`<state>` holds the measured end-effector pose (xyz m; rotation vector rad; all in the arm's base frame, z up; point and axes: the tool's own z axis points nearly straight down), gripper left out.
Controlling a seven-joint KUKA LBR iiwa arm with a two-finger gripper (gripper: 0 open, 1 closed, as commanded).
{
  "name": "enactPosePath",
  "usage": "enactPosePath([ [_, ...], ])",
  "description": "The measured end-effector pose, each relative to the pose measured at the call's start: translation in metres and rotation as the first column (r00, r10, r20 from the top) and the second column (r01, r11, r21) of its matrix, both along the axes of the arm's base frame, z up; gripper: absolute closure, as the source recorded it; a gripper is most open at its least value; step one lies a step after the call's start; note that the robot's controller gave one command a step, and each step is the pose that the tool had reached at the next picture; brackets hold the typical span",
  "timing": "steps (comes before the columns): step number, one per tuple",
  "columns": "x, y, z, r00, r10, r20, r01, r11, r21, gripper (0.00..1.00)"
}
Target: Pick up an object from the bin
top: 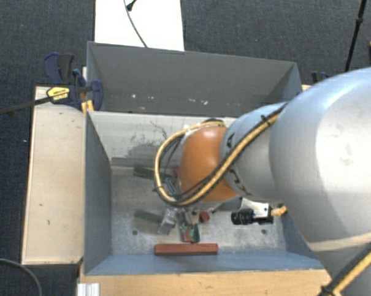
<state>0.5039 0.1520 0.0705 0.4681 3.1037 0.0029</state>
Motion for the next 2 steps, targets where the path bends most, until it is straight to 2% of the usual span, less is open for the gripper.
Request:
enactPosePath([
  [1,0.0000,0.0000,0.0000,1.000,0.000,0.000,0.000,1.000,0.000,1.00],
  [2,-0.0022,-0.0008,0.0063,1.000,0.000,-0.008,0.000,1.000,-0.003,1.00],
])
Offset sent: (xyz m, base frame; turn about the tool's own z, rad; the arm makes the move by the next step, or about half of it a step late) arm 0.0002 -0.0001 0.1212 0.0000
